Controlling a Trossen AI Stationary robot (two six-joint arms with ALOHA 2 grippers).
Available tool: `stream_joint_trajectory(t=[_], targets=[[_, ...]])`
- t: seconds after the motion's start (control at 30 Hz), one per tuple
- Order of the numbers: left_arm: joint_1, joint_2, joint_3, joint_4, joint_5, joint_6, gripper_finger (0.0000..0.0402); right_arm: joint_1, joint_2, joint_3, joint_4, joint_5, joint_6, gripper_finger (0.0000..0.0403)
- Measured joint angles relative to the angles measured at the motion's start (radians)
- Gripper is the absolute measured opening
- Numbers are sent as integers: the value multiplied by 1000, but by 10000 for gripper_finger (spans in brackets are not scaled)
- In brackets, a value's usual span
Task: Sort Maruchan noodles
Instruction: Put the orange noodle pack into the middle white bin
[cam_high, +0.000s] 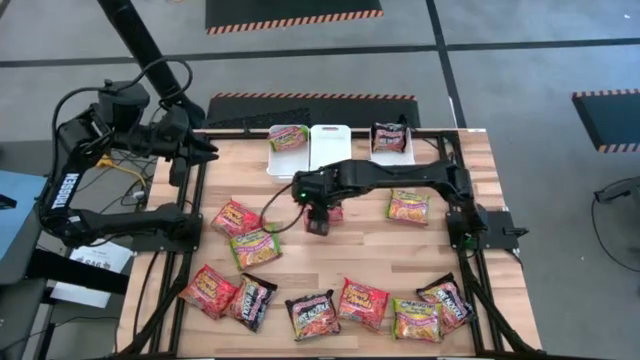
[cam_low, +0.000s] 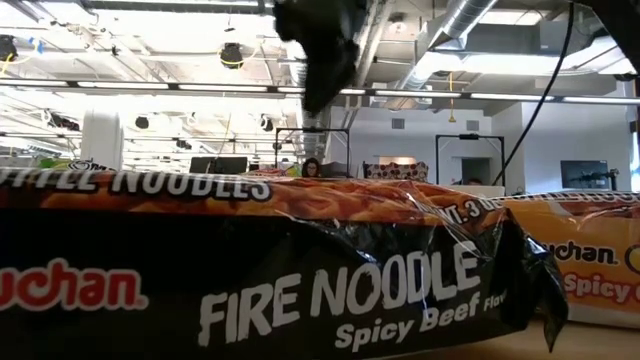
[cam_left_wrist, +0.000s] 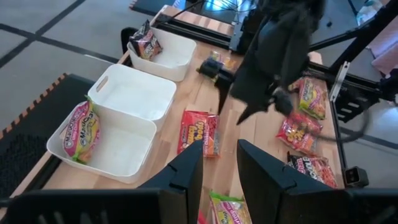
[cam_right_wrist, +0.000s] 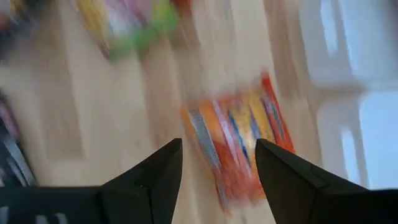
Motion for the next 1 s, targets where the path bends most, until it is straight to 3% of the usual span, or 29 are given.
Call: stream_joint_trajectory(t=[0.47,1.0], targets=[[0,-1,0,-27,-7,16,87,-52,172,3,-41,-46,49,228],[0,0,0,-27,-9,20,87,-71,238,0,-38,-54,64,228]])
